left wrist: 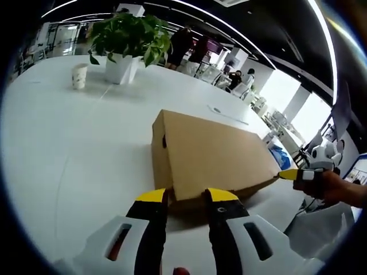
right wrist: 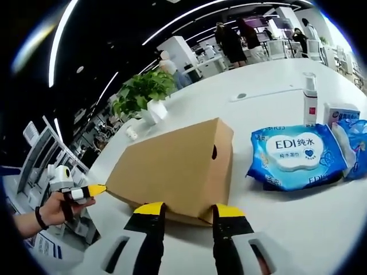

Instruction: Operate the shoe box by opening the lid, removing the specified soft item, and placing it in the target area until the item is outside and the box remains undamaged.

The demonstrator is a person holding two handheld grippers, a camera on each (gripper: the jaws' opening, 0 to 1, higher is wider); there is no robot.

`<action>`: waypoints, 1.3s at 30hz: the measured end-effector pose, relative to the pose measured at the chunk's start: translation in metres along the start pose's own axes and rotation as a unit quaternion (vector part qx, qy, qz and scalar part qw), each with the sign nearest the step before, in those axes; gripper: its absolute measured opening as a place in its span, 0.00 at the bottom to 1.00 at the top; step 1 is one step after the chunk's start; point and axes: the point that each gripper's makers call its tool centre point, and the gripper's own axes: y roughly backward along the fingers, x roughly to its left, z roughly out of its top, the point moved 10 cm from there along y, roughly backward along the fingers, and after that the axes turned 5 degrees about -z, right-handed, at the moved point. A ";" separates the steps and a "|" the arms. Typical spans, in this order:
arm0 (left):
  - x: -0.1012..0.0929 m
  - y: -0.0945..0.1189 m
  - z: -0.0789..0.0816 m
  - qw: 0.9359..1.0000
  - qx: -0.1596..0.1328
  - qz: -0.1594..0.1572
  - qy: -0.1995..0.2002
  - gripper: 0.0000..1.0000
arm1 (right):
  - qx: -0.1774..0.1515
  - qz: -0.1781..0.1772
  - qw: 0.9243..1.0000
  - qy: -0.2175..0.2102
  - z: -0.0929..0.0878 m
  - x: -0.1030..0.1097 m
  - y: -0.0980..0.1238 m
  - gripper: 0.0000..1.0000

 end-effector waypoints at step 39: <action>-0.008 -0.058 0.036 1.000 -0.005 -0.007 0.018 0.27 | -0.017 -0.033 0.999 -0.001 0.051 -0.034 -0.024 0.29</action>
